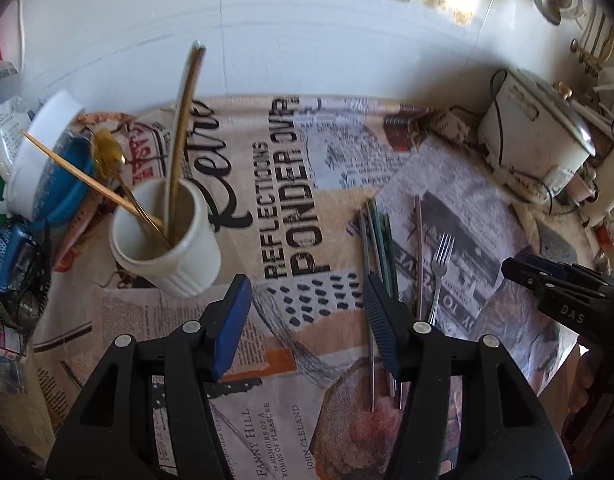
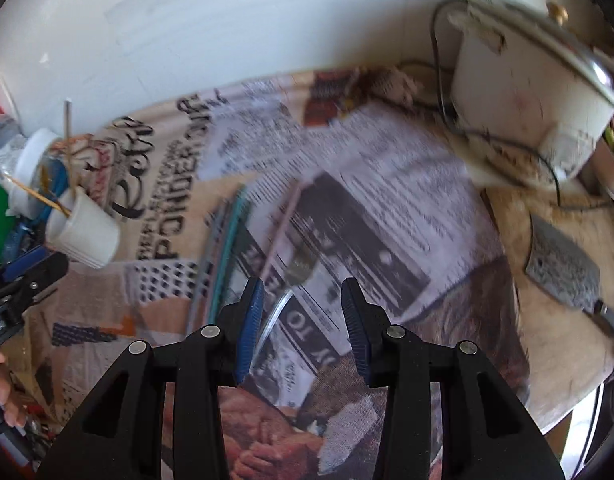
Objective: Organize utensils
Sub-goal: 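Move both open tools back over the utensil pile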
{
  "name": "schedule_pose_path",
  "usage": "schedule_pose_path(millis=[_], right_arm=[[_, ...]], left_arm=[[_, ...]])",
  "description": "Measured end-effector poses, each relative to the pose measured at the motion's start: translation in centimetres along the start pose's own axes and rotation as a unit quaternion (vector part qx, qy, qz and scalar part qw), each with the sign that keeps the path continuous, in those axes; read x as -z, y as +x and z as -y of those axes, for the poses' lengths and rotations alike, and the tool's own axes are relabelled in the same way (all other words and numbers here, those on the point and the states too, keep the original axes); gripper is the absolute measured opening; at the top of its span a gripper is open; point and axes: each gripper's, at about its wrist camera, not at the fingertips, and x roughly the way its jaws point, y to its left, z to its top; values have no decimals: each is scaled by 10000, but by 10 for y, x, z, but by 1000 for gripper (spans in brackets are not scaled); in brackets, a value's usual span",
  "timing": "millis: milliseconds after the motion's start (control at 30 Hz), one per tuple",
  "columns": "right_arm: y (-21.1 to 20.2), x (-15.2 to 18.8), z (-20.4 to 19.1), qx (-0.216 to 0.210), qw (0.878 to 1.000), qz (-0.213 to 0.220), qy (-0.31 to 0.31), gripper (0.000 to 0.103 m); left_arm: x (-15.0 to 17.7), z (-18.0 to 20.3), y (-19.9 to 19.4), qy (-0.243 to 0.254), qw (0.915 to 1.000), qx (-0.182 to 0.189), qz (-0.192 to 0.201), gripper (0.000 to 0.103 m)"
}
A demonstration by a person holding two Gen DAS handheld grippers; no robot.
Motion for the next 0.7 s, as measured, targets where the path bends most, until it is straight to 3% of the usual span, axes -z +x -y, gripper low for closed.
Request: schedule_pose_path(millis=[367, 700], right_arm=[[68, 11, -7, -111, 9974, -710, -48, 37], [84, 16, -9, 17, 9968, -713, -348, 37]], left_arm=[[21, 6, 51, 27, 9977, -126, -668, 57], [14, 8, 66, -20, 9971, -169, -736, 57]])
